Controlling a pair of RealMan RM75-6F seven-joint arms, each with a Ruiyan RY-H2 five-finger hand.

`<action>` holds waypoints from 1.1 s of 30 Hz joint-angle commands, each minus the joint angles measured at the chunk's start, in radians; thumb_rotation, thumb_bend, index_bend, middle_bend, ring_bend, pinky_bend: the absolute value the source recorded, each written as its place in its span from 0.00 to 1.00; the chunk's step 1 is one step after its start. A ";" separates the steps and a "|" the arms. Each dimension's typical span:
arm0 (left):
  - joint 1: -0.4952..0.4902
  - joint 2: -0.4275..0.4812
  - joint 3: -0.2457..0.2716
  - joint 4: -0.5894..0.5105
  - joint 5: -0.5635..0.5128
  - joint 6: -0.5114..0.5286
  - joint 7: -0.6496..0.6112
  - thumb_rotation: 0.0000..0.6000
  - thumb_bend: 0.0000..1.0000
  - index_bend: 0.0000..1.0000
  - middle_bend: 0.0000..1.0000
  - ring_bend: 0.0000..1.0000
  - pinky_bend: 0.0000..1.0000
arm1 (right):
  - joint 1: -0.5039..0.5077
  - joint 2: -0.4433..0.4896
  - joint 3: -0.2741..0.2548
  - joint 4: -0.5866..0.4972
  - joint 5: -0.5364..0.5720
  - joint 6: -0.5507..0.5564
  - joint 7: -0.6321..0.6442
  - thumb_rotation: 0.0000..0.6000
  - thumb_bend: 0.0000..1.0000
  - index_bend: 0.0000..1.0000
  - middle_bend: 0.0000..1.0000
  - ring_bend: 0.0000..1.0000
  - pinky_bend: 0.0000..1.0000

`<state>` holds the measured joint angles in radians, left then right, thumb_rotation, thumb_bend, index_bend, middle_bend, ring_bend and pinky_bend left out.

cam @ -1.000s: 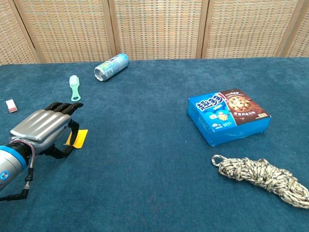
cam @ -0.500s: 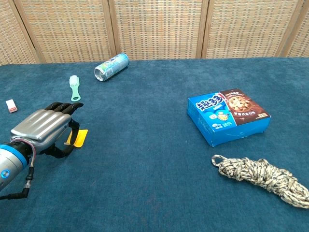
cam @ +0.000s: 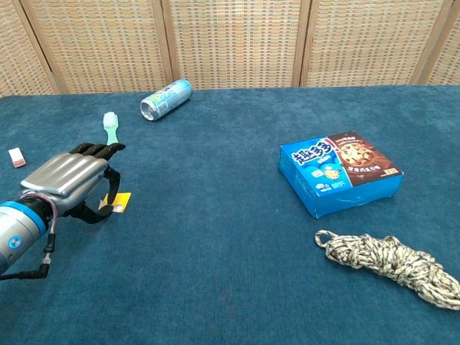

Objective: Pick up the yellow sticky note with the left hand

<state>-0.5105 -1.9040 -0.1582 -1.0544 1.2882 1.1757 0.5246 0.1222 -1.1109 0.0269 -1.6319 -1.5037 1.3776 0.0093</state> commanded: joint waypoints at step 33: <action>-0.140 0.083 -0.232 -0.243 -0.140 -0.008 -0.118 1.00 0.60 0.61 0.00 0.00 0.00 | 0.010 -0.006 0.009 0.017 0.027 -0.020 0.006 1.00 0.01 0.00 0.00 0.00 0.00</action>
<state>-0.6775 -1.8638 -0.3708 -1.1567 1.1742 1.1446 0.4663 0.1331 -1.1173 0.0361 -1.6137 -1.4757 1.3562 0.0149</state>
